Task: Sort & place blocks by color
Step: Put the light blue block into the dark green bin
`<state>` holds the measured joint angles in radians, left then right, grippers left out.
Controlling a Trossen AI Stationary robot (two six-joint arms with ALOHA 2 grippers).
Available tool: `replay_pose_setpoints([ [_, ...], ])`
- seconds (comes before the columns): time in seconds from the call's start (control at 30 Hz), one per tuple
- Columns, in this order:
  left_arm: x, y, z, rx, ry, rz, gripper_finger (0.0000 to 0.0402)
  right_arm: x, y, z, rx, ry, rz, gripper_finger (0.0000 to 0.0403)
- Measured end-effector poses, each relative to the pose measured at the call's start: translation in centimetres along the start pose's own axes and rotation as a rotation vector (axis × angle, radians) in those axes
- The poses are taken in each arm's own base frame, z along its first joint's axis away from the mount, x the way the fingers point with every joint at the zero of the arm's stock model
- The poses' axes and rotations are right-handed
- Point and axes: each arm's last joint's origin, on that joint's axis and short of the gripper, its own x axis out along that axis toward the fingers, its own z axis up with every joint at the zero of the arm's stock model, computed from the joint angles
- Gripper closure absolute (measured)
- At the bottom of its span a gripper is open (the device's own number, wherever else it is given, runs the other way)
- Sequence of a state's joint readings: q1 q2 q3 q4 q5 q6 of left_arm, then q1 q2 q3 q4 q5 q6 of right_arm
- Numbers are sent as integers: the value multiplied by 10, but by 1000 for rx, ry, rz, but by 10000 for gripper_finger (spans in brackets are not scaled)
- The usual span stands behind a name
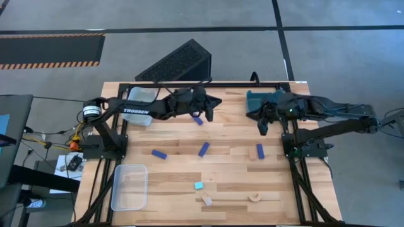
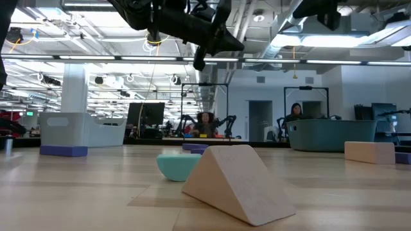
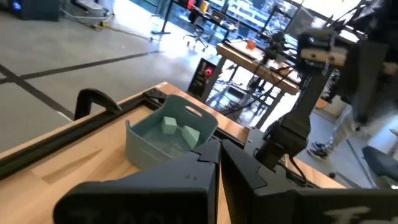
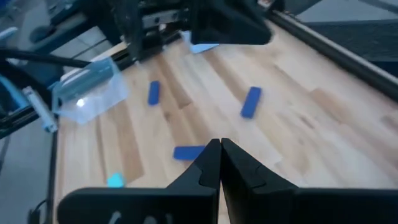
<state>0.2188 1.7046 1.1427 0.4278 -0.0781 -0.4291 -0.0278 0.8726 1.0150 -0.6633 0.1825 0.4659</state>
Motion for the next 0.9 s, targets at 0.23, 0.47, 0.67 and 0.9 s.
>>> replay_pose_setpoints([
  [0.23, -1, -10, -5, 3, -21, 47, 401, 2, 11, -11, 16, 17, 58, 372],
  [0.47, -2, -17, -8, 6, -27, 61, 401, -3, 15, -13, -1, 5, 74, 372],
  [0.67, -2, -14, -6, 8, -38, 89, 401, -5, 16, -14, 1, 0, 76, 372],
  [0.9, -10, 1, 16, 45, -90, 119, 401, -5, 15, -13, 26, -28, 28, 372],
])
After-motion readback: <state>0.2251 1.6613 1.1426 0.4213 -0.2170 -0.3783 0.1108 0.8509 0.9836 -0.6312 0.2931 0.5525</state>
